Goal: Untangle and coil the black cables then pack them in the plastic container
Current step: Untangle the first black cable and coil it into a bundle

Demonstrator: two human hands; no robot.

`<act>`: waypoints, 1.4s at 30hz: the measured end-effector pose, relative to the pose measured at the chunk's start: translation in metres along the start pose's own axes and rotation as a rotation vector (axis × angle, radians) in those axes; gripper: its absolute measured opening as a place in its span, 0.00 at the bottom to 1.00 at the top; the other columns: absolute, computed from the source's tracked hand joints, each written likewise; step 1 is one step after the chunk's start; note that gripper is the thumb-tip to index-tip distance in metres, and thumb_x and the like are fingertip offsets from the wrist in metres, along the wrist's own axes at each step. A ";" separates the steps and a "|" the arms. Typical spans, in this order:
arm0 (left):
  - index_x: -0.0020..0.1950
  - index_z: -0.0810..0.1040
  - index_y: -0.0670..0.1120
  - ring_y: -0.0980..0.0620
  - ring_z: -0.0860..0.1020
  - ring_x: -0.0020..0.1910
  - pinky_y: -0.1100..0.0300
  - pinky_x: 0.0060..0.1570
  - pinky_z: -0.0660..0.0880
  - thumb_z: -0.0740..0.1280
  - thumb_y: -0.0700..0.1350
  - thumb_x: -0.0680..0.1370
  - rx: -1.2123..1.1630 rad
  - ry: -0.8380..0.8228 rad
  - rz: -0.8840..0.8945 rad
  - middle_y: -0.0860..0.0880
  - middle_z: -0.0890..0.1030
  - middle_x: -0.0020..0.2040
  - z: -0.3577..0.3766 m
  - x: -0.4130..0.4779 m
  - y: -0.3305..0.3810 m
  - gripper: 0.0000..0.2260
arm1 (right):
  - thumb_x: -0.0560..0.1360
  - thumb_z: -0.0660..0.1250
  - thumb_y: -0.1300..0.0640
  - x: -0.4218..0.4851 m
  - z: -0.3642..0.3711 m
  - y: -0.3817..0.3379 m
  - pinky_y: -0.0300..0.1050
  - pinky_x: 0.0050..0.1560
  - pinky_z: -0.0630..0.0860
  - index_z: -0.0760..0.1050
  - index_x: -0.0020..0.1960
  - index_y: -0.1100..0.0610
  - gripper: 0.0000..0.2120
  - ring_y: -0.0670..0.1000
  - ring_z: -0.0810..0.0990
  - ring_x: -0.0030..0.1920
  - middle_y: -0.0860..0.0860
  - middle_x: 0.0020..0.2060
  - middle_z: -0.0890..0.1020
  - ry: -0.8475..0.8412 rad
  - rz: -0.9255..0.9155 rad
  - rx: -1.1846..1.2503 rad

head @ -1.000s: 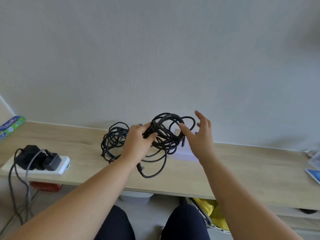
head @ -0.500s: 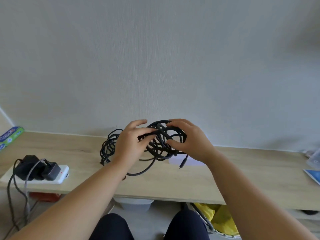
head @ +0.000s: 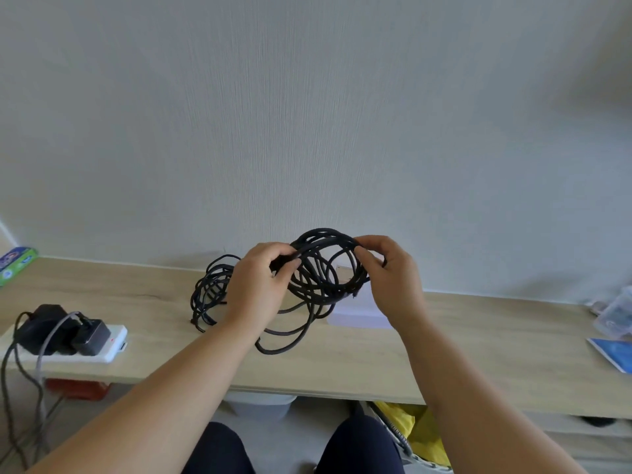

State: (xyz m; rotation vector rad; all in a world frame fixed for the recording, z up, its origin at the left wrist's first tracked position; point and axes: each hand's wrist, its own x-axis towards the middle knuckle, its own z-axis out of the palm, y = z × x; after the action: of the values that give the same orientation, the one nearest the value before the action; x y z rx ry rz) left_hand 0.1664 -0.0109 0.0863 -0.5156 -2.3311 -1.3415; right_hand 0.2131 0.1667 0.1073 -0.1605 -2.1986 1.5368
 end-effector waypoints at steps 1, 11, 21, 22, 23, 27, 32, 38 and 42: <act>0.50 0.82 0.45 0.56 0.77 0.44 0.74 0.44 0.69 0.69 0.40 0.76 0.014 -0.006 0.005 0.54 0.80 0.45 -0.001 0.001 -0.001 0.05 | 0.77 0.65 0.58 0.001 0.001 -0.002 0.30 0.44 0.73 0.76 0.43 0.42 0.11 0.42 0.77 0.45 0.40 0.43 0.81 -0.004 0.013 0.018; 0.45 0.77 0.52 0.51 0.79 0.46 0.49 0.53 0.75 0.66 0.44 0.78 -0.356 0.104 -0.443 0.53 0.81 0.44 -0.013 0.007 -0.038 0.03 | 0.79 0.62 0.54 0.005 -0.022 0.016 0.54 0.63 0.73 0.69 0.68 0.52 0.17 0.52 0.77 0.59 0.50 0.60 0.77 -0.059 0.469 0.112; 0.47 0.78 0.52 0.64 0.80 0.46 0.71 0.49 0.72 0.67 0.40 0.77 -0.354 -0.113 -0.252 0.56 0.83 0.45 -0.017 0.000 -0.035 0.06 | 0.79 0.62 0.61 0.010 -0.028 0.021 0.40 0.34 0.69 0.78 0.53 0.55 0.07 0.48 0.69 0.31 0.51 0.36 0.76 0.055 0.537 0.407; 0.48 0.79 0.53 0.64 0.80 0.48 0.71 0.51 0.72 0.68 0.39 0.76 -0.327 -0.161 -0.203 0.57 0.83 0.46 -0.018 -0.001 -0.037 0.08 | 0.79 0.61 0.61 0.012 -0.032 0.019 0.40 0.35 0.70 0.78 0.52 0.55 0.07 0.48 0.71 0.31 0.51 0.36 0.76 0.093 0.525 0.437; 0.48 0.79 0.54 0.64 0.79 0.50 0.72 0.52 0.72 0.68 0.38 0.76 -0.313 -0.198 -0.150 0.61 0.83 0.48 -0.018 -0.001 -0.037 0.10 | 0.79 0.62 0.61 0.013 -0.036 0.017 0.40 0.35 0.71 0.77 0.53 0.55 0.07 0.48 0.72 0.31 0.51 0.36 0.76 0.112 0.510 0.450; 0.48 0.81 0.50 0.68 0.76 0.53 0.75 0.53 0.69 0.69 0.33 0.73 -0.225 -0.216 0.072 0.63 0.81 0.51 -0.013 -0.006 -0.035 0.12 | 0.78 0.62 0.60 0.016 -0.042 0.011 0.40 0.37 0.74 0.78 0.52 0.54 0.07 0.48 0.74 0.32 0.50 0.36 0.78 0.057 0.457 0.345; 0.50 0.79 0.52 0.64 0.76 0.56 0.70 0.59 0.70 0.68 0.43 0.75 -0.073 -0.130 0.281 0.57 0.78 0.56 -0.011 -0.005 -0.036 0.06 | 0.77 0.58 0.63 0.024 -0.042 0.015 0.41 0.40 0.75 0.76 0.55 0.58 0.10 0.48 0.76 0.35 0.49 0.40 0.81 0.041 0.371 0.032; 0.50 0.81 0.41 0.54 0.77 0.54 0.64 0.56 0.71 0.62 0.45 0.77 0.093 -0.006 0.377 0.48 0.81 0.56 -0.014 0.003 -0.029 0.11 | 0.81 0.56 0.51 0.015 -0.028 0.017 0.42 0.63 0.64 0.72 0.68 0.56 0.18 0.50 0.71 0.66 0.50 0.66 0.74 -0.101 0.258 -0.338; 0.48 0.83 0.40 0.54 0.77 0.53 0.58 0.53 0.73 0.62 0.44 0.76 0.102 0.017 0.414 0.47 0.82 0.56 -0.008 0.004 -0.025 0.12 | 0.74 0.63 0.40 0.006 -0.012 -0.009 0.38 0.54 0.67 0.78 0.52 0.46 0.14 0.44 0.75 0.58 0.44 0.56 0.77 -0.077 0.138 -0.163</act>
State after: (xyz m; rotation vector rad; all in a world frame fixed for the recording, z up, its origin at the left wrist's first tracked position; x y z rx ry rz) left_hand 0.1519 -0.0295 0.0743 -0.8910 -2.1112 -1.0230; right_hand 0.2137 0.1755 0.1205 -0.3152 -2.4191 1.4558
